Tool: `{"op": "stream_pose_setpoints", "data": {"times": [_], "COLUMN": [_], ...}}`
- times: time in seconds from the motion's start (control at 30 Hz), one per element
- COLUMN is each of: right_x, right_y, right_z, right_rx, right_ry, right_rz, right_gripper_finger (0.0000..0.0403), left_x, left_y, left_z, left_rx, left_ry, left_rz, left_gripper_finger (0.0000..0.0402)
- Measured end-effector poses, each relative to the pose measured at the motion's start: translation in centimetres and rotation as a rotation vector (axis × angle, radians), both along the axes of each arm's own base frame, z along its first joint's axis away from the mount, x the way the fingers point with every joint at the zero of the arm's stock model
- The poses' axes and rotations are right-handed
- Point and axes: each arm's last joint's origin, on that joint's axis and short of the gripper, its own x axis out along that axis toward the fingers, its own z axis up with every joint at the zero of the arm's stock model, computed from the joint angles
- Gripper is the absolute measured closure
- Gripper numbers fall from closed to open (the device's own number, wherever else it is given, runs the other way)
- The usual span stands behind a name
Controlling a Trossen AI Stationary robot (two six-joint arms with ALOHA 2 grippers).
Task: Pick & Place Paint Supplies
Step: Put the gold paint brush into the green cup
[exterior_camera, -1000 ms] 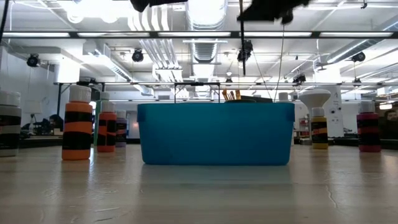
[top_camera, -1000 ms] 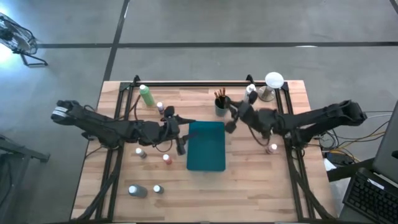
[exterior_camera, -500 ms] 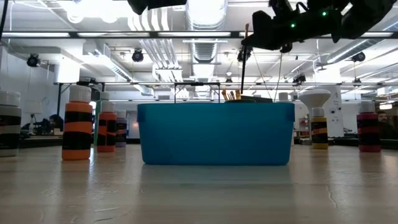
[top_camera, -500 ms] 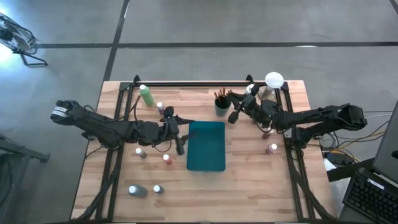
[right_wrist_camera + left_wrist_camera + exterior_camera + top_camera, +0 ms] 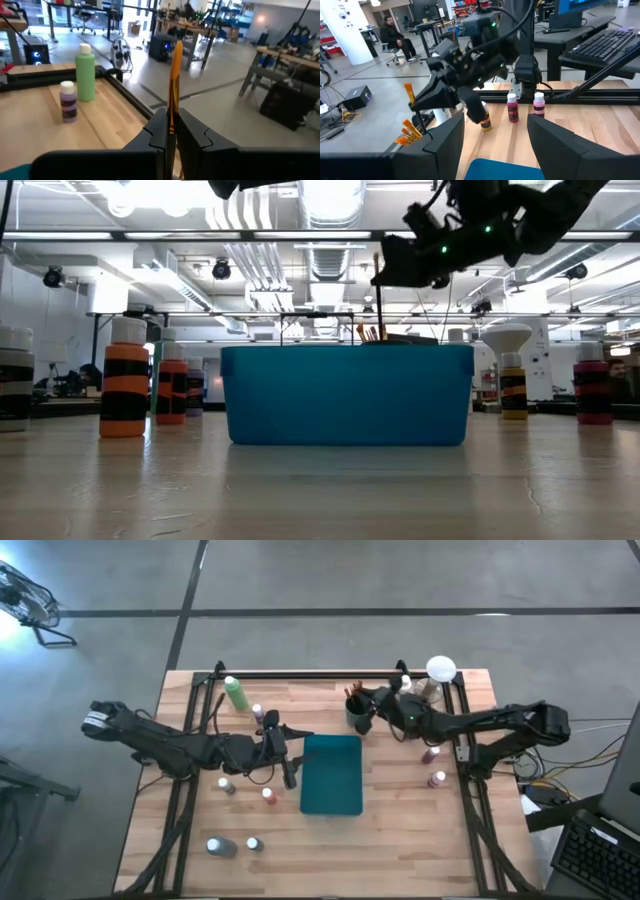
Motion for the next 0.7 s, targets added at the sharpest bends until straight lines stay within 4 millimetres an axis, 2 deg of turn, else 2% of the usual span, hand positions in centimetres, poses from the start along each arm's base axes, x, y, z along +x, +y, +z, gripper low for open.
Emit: {"op": "stream_pose_setpoints", "data": {"times": [0.37, 0.7], "right_x": [0.6, 0.8], "right_y": [-2.0, -2.0], "right_z": [-2.5, -3.9], "right_rx": [0.095, 0.144], "right_ry": [0.028, 0.083], "right_rz": [-0.018, -0.018], "right_gripper_finger": [0.0389, 0.0388], "left_x": [0.0, 0.0], "left_y": [0.0, 0.0], "left_z": [0.0, 0.0], "left_rx": [-0.001, -0.008], "left_ry": [0.000, -0.004], "left_rz": [0.001, 0.002], "left_gripper_finger": [0.0179, 0.0179]}}
